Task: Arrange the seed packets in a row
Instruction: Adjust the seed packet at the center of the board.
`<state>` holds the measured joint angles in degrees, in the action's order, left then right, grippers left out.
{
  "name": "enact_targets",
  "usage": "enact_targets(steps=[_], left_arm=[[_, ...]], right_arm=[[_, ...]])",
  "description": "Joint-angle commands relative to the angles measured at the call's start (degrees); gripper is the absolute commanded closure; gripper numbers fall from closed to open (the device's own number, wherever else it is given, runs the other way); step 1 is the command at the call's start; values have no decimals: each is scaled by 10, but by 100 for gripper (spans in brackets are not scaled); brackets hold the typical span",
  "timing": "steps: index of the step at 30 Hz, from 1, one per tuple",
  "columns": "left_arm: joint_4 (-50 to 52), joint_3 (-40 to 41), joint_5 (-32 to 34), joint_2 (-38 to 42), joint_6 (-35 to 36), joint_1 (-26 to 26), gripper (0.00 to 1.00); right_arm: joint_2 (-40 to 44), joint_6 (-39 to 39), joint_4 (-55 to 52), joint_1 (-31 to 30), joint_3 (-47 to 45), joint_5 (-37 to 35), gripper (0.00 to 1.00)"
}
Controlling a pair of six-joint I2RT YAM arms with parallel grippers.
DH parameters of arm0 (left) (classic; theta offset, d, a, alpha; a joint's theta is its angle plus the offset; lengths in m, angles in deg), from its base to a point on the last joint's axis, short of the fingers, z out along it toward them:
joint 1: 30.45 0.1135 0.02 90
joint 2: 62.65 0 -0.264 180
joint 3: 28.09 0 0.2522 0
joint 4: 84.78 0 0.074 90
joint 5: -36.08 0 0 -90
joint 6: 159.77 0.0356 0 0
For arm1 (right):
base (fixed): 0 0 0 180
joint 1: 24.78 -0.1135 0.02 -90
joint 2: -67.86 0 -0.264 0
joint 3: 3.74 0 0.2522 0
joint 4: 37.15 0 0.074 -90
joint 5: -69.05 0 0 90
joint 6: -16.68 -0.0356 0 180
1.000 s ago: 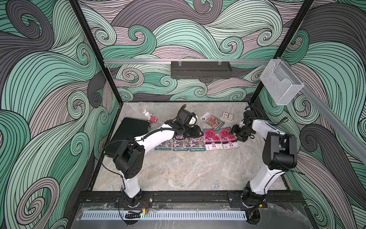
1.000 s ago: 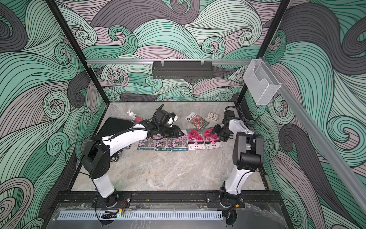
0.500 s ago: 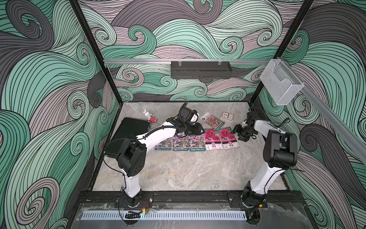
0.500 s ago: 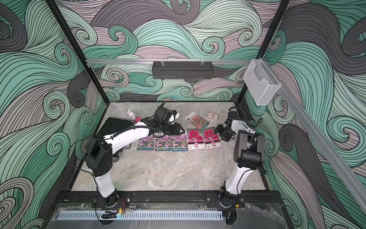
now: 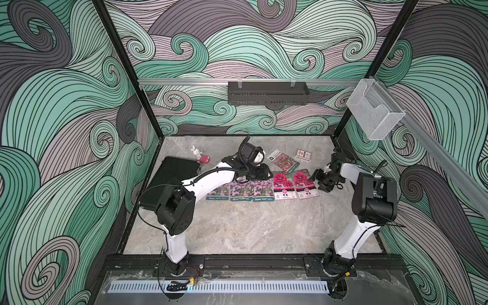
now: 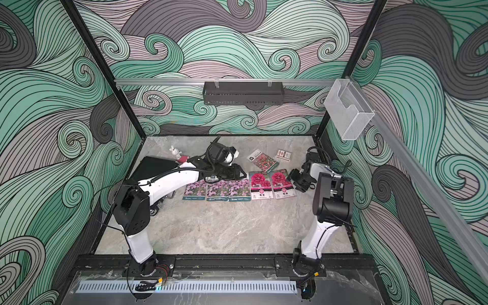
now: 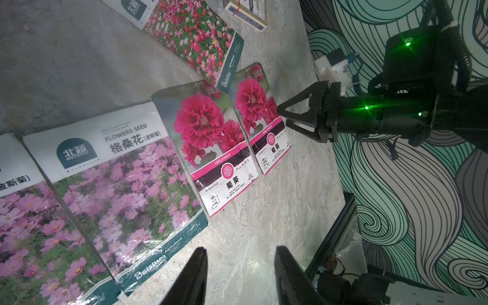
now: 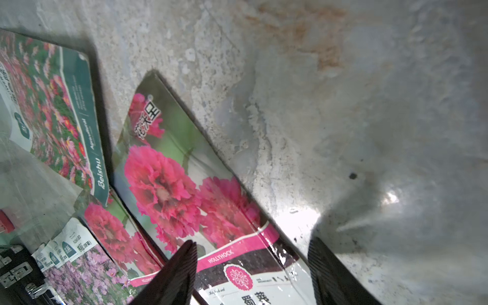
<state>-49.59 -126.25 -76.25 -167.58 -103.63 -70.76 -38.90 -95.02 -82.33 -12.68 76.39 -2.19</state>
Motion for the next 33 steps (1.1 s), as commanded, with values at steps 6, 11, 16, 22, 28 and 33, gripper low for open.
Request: enact_targets(steps=[6, 11, 16, 22, 28, 33], left_arm=[[6, -6, -3, 8, 5, 0, 57], [2, -2, -6, 7, 4, -1, 57], [0, 1, -8, 7, 1, -1, 57], [-3, 3, -9, 6, -1, -2, 57], [-6, 5, -11, 6, -3, -3, 57], [-6, 5, -12, 5, -4, -3, 56]], right_arm=[[3, -9, 7, 0, -30, 15, 31], [14, -8, 6, 0, -41, 10, 31], [21, -6, 6, 0, -52, 8, 31], [35, -3, 6, 0, -61, 3, 31], [36, -4, 7, 0, -67, 7, 31], [42, -1, 7, 0, -69, 0, 31]])
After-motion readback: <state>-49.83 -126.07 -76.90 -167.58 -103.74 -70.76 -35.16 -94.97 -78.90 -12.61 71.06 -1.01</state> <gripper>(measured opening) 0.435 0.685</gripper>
